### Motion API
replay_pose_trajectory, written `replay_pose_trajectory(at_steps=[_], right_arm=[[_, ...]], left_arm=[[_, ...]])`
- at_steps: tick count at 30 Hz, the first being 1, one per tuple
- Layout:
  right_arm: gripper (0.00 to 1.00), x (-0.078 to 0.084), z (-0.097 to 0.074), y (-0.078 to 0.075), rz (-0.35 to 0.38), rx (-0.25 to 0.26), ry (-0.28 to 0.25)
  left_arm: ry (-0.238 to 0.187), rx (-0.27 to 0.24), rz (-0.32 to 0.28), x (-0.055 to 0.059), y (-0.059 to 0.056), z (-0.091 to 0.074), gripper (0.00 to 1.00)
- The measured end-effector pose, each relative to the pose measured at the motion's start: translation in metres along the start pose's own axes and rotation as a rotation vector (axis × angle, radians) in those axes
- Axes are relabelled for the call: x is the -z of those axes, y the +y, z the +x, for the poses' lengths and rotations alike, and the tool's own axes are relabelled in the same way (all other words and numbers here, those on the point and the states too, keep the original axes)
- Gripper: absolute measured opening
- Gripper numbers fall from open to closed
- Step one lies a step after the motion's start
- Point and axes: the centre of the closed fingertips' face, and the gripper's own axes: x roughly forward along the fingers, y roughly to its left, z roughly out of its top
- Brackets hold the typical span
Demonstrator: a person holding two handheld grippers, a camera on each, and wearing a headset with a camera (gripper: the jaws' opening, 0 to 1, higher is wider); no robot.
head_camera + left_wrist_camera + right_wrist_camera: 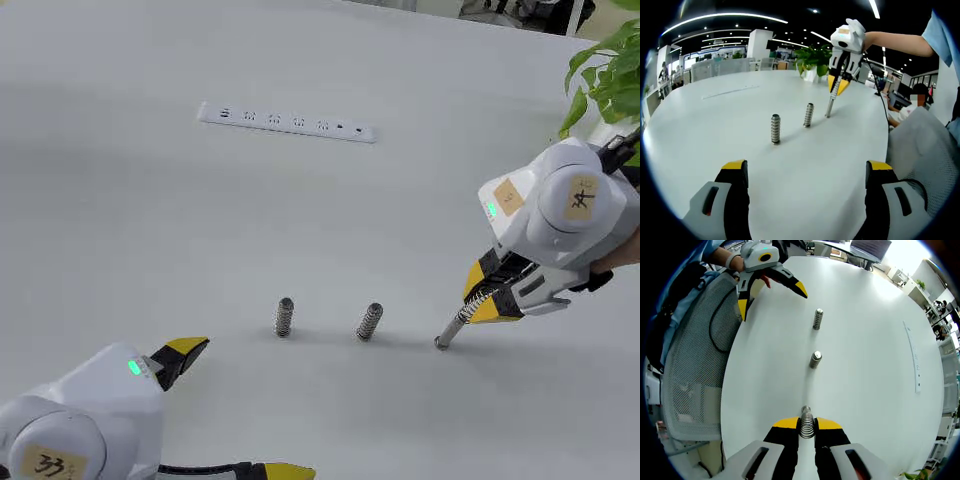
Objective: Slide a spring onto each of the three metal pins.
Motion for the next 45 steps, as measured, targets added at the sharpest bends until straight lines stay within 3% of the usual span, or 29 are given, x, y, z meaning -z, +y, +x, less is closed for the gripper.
replay_pose_trajectory(at_steps=[7,33,45], right_arm=[[0.08,-0.002,0.003,0.003,-0.005,-0.006,0.013],[0.08,0.005,0.046,0.004,-0.026,-0.066,0.079],[0.08,0.010,0.052,0.007,-0.032,-0.081,0.099]], left_arm=[[0.007,0.005,-0.008,0.002,-0.001,0.002,0.96],[0.011,-0.026,-0.038,0.008,0.006,-0.005,0.96],[0.011,-0.036,-0.048,0.011,0.007,-0.007,0.96]])
